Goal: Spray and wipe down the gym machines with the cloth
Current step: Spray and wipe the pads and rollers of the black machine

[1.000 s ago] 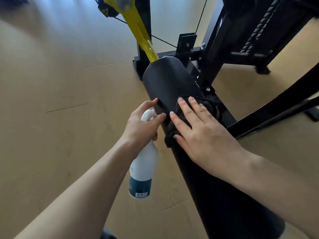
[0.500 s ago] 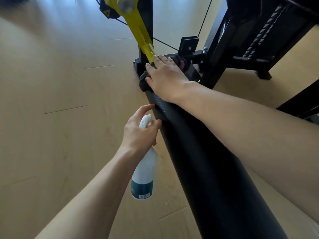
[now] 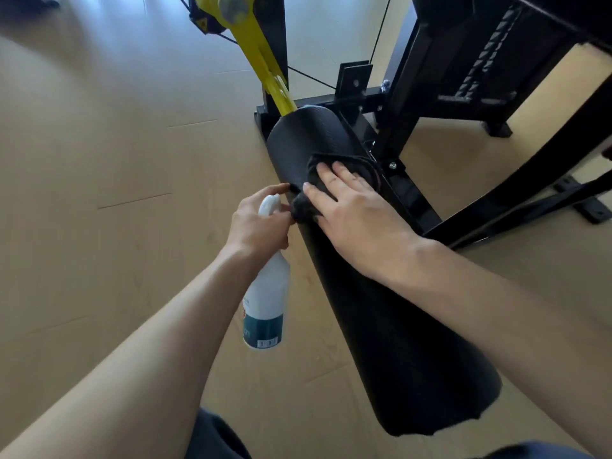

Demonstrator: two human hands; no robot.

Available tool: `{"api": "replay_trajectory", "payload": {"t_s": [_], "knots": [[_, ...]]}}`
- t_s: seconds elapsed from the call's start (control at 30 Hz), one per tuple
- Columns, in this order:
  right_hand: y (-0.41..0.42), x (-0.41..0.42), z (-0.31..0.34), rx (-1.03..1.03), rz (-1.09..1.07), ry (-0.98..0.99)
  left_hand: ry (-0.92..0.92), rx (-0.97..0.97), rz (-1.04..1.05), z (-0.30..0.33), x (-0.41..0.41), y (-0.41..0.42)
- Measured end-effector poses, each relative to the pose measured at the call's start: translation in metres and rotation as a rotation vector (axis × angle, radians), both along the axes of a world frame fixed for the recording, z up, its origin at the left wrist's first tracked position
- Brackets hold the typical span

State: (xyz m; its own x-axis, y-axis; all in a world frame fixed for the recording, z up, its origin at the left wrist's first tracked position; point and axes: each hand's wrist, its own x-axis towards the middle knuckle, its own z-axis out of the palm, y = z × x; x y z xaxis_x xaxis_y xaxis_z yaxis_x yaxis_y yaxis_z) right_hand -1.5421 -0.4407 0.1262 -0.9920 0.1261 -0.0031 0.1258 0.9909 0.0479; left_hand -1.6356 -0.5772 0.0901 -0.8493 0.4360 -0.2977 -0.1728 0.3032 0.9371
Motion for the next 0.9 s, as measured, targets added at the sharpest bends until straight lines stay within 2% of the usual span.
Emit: {"api": "replay_trajectory", "payload": {"t_s": [0.1,0.23,0.33,0.47,0.57,0.73,0.9], "knots": [[-0.013,0.06,-0.004,-0.002,0.013,0.076,0.044,-0.019,0.025,0.005,0.005,0.001],[-0.03,0.139,-0.012,-0.001,0.045,0.091,0.157,-0.056,-0.003,0.014,0.018,0.011],[-0.034,0.17,-0.01,0.015,0.078,0.086,0.164,-0.078,0.014,0.014,0.022,0.017],[-0.02,0.147,-0.005,-0.033,0.119,0.094,0.159,-0.05,0.042,0.01,0.02,0.017],[-0.004,0.103,-0.006,-0.033,0.139,0.102,0.196,-0.109,0.025,0.011,0.02,0.019],[-0.001,0.046,-0.006,-0.062,0.098,0.079,0.125,-0.131,0.046,0.015,0.019,0.018],[-0.017,0.084,-0.005,-0.007,0.137,0.11,0.162,-0.158,0.027,0.016,0.024,0.017]]}}
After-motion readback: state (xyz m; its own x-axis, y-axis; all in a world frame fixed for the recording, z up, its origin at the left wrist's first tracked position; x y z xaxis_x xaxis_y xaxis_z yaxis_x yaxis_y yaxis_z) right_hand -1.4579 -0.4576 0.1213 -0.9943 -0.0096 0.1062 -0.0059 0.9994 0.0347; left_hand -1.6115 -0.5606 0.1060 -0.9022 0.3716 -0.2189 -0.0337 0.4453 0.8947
